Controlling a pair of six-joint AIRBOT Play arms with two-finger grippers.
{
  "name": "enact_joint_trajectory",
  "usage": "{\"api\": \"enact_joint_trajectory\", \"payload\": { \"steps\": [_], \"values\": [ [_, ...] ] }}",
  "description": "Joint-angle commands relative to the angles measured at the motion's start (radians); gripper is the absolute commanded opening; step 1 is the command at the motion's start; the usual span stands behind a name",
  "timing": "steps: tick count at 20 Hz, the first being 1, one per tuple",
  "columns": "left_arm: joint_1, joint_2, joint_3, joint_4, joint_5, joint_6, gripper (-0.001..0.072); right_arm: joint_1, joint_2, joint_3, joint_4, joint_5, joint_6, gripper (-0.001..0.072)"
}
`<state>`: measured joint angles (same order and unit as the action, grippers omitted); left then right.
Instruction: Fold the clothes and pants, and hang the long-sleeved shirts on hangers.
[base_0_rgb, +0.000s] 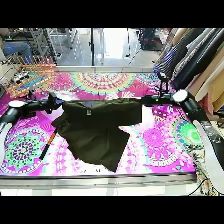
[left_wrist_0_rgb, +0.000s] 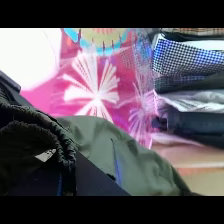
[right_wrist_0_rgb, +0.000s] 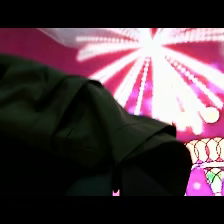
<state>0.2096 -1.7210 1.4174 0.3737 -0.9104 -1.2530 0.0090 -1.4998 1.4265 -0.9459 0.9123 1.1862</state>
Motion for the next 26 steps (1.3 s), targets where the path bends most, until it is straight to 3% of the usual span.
{"api": "enact_joint_trajectory", "payload": {
  "steps": [1, 5, 8, 12, 16, 17, 18, 19, 20, 22, 26],
  "values": [
    [0.04, -0.096, 0.171, 0.054, -0.214, -0.003, 0.0011, 0.006, 0.047, 0.003, 0.008, 0.174, -0.002, 0.0015],
    [0.144, -0.094, 0.265, 0.249, -0.605, -0.021, 0.0011, 0.076, 0.229, -0.08, 0.01, 0.485, 0.024, 0.0015],
    [0.206, -0.096, 0.264, 0.463, -0.683, -0.022, 0.0011, 0.211, 0.348, -0.279, 0.022, 0.516, 0.063, 0.0015],
    [0.216, -0.117, 0.261, 0.694, -0.747, 0.005, 0.0012, 0.464, 0.375, -0.583, 0.159, 0.372, 0.062, 0.0015],
    [0.216, -0.163, 0.262, 0.723, -0.755, 0.015, 0.0013, 0.73, 0.324, -0.725, 0.175, 0.083, 0.059, 0.0019],
    [0.216, -0.168, 0.262, 0.722, -0.75, 0.011, 0.0094, 0.762, 0.312, -0.725, 0.151, 0.035, 0.059, 0.0193],
    [0.216, -0.167, 0.262, 0.721, -0.75, 0.012, 0.0325, 0.758, 0.318, -0.723, 0.111, 0.019, 0.083, 0.0455],
    [0.217, -0.161, 0.263, 0.718, -0.75, 0.012, 0.0476, 0.719, 0.34, -0.724, 0.063, 0.027, 0.137, 0.0452],
    [0.222, -0.15, 0.263, 0.718, -0.747, 0.011, 0.0513, 0.663, 0.374, -0.73, 0.023, 0.049, 0.182, 0.0476],
    [0.246, -0.116, 0.273, 0.718, -0.715, -0.011, 0.0512, 0.515, 0.467, -0.782, 0.02, 0.065, 0.264, 0.0545],
    [0.311, -0.048, 0.397, 0.648, -0.701, -0.075, 0.0512, 0.346, 0.543, -0.962, 0.201, 0.043, 0.315, 0.0649]
  ]
}}
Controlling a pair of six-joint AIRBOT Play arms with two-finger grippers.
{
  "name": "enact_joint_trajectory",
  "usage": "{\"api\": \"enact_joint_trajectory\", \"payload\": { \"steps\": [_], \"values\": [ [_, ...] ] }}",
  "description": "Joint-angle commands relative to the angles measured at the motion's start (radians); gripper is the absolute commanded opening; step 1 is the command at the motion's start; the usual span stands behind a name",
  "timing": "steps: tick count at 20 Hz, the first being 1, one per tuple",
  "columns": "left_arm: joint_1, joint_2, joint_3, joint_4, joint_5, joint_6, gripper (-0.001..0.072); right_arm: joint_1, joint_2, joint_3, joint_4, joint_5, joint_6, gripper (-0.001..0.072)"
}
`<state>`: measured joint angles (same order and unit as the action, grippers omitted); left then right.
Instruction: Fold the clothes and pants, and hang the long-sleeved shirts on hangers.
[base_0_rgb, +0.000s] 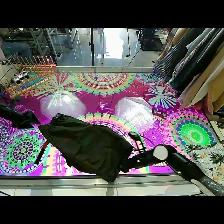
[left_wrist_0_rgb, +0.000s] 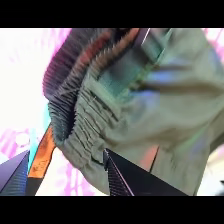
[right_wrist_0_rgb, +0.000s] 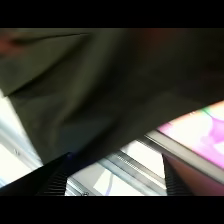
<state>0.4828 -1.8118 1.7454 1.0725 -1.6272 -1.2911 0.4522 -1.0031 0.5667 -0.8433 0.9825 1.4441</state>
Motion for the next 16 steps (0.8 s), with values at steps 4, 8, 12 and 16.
{"api": "enact_joint_trajectory", "payload": {
  "steps": [4, 8, 12, 16],
  "values": [
    [0.054, 0.138, 0.109, -0.298, 0.039, 0.01, 0.0509, -0.095, -0.027, -0.179, 0.321, -0.131, -0.034, 0.0649],
    [-0.005, 0.167, 0.109, -0.399, 0.036, 0.024, 0.0508, -0.095, -0.191, -0.174, 0.627, -0.167, -0.284, 0.0648],
    [-0.116, 0.167, 0.109, -0.393, 0.034, 0.045, 0.0505, -0.001, -0.37, -0.07, 0.674, -0.172, -0.351, 0.0626],
    [-0.245, 0.156, 0.108, -0.296, 0.033, 0.079, 0.0115, 0.036, -0.469, 0.151, 0.561, -0.251, -0.35, 0.011]
  ]
}}
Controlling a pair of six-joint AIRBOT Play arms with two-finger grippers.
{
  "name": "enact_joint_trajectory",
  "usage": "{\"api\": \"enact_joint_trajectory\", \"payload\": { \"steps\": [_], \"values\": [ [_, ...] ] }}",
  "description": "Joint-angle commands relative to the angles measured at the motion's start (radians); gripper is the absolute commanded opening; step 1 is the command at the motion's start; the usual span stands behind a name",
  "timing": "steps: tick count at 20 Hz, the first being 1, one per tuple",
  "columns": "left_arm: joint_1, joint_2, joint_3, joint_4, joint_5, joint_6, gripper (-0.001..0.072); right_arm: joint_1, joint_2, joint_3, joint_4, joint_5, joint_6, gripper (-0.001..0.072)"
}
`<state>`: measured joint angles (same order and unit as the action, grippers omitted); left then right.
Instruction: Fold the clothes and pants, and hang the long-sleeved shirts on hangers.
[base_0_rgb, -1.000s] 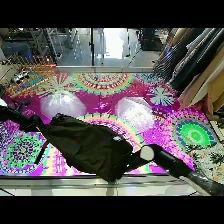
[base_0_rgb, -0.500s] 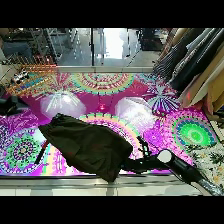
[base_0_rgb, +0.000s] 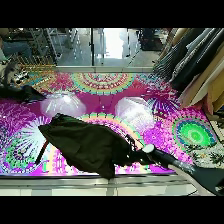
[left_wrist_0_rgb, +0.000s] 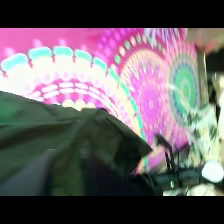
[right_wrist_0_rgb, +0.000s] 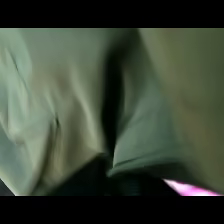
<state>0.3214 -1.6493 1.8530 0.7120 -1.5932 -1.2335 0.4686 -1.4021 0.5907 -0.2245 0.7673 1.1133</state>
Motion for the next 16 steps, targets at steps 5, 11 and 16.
{"api": "enact_joint_trajectory", "payload": {
  "steps": [5, 11, 16],
  "values": [
    [-0.237, -0.026, -0.169, 0.197, 0.039, 0.036, 0.0013, -0.23, 0.015, 0.337, -0.923, 0.085, 0.431, 0.0017],
    [-0.425, -0.138, -0.418, 0.192, 0.289, 0.097, 0.0012, -0.442, 0.072, 0.472, -1.015, 0.239, 0.33, 0.0016],
    [-0.483, -0.225, -0.418, 0.193, 0.399, 0.039, 0.0011, -0.2, 0.066, 0.743, -0.941, 0.225, 0.344, 0.0014]
  ]
}}
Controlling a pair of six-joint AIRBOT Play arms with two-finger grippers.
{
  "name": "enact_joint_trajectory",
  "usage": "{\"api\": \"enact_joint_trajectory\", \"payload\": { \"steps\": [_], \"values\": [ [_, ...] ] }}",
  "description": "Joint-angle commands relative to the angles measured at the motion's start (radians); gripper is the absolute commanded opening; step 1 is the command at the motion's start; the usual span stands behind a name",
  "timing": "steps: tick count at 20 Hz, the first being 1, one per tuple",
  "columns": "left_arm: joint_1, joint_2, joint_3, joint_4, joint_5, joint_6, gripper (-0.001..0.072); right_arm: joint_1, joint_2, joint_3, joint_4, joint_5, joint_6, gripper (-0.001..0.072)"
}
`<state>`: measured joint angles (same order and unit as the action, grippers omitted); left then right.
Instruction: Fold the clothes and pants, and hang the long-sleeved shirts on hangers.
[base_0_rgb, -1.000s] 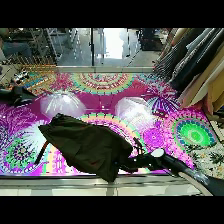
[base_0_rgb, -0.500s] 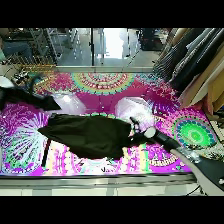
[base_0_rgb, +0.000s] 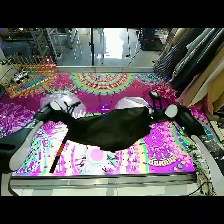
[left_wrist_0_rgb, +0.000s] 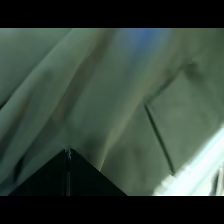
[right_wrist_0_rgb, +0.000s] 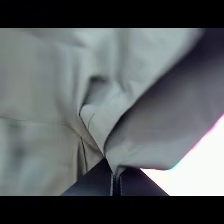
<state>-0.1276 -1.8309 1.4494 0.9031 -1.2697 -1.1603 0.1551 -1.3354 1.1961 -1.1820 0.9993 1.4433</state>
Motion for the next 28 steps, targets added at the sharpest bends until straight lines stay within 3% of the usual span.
{"api": "enact_joint_trajectory", "payload": {
  "steps": [1, 7, 11, 14, 15, 17, 18, 20, 25, 28],
  "values": [
    [-0.03, -0.043, -0.01, 0.002, 0.084, -0.05, 0.0012, 0.193, -0.008, 0.175, 0.016, -0.053, 0.026, 0.0014],
    [0.128, 0.153, 0.154, -0.02, -0.064, -0.126, 0.0012, 0.533, -0.253, 0.291, 0.032, -0.13, 0.015, 0.0014],
    [0.32, 0.304, 0.162, -0.022, -0.101, -0.176, 0.0012, 0.602, -0.48, 0.389, 0.142, -0.125, -0.104, 0.0015],
    [0.408, 0.357, 0.162, -0.024, -0.169, -0.175, 0.0012, 0.586, -0.573, 0.529, 0.22, -0.041, -0.124, 0.0018],
    [0.423, 0.367, 0.162, -0.025, -0.182, -0.175, 0.0012, 0.572, -0.569, 0.569, 0.215, -0.012, -0.138, 0.0074],
    [0.437, 0.378, 0.162, -0.045, -0.203, -0.175, 0.0013, 0.521, -0.558, 0.691, 0.214, 0.127, -0.15, 0.045],
    [0.437, 0.379, 0.162, -0.075, -0.214, -0.174, 0.0013, 0.485, -0.549, 0.765, 0.214, 0.222, -0.148, 0.0544],
    [0.418, 0.379, 0.162, -0.146, -0.225, -0.154, 0.0013, 0.396, -0.504, 0.863, 0.214, 0.359, -0.118, 0.0533],
    [0.279, 0.362, 0.161, -0.171, -0.243, -0.045, 0.0023, 0.103, -0.313, 0.697, 0.177, 0.405, 0.036, 0.0534],
    [0.146, 0.304, 0.158, -0.17, -0.268, 0.076, 0.0013, 0.014, -0.296, 0.464, 0.255, 0.419, 0.039, 0.0629]
  ]
}}
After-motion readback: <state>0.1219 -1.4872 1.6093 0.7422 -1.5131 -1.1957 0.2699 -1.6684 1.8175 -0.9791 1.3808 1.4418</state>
